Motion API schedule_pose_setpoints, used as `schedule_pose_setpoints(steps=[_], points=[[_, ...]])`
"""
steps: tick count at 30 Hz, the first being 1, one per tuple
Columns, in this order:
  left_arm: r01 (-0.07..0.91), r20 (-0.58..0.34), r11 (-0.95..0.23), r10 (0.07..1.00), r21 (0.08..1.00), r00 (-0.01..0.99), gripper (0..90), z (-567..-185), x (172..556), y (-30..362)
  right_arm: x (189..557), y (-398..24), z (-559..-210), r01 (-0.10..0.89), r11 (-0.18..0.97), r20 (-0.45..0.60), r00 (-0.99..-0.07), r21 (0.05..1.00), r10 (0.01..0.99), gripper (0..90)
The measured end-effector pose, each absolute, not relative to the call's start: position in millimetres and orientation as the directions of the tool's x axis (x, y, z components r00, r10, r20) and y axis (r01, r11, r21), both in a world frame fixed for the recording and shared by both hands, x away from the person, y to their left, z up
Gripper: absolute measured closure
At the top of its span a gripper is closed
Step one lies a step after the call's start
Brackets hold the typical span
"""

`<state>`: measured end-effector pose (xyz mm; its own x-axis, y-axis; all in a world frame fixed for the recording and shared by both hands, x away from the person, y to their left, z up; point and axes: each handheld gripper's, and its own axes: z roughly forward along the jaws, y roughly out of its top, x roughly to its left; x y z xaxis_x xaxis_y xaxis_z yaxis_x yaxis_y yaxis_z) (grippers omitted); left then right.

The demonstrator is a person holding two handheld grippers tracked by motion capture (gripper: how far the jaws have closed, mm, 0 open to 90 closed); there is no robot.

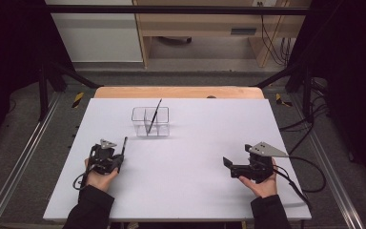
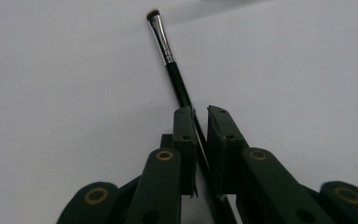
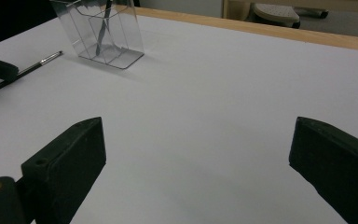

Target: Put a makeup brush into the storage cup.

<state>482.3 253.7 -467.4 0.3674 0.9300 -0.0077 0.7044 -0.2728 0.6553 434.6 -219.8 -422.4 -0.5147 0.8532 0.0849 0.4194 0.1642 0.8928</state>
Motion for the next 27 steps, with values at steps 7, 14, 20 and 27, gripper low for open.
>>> schedule_pose_setpoints(steps=[7, 14, 20, 27], points=[[0.704, 0.004, -0.293, 0.924, 0.647, 0.382, 82.1, -466.5, 482.0, 255.9, 434.7, -219.5, -422.8, 0.420, 0.165, 0.086, -0.516, 0.892, 0.852, 4.3], [0.704, 0.012, -0.313, 0.918, 0.637, 0.396, 82.7, -465.4, 481.5, 257.1, 434.8, -219.5, -423.1, 0.420, 0.165, 0.085, -0.517, 0.892, 0.852, 4.3], [0.703, 0.019, -0.328, 0.912, 0.631, 0.409, 83.0, -464.8, 481.5, 257.4, 434.9, -219.1, -423.4, 0.421, 0.167, 0.085, -0.517, 0.892, 0.852, 4.4], [0.702, 0.013, -0.331, 0.909, 0.631, 0.417, 82.5, -464.7, 481.6, 257.5, 434.8, -219.2, -423.3, 0.421, 0.166, 0.086, -0.518, 0.892, 0.851, 4.4]])
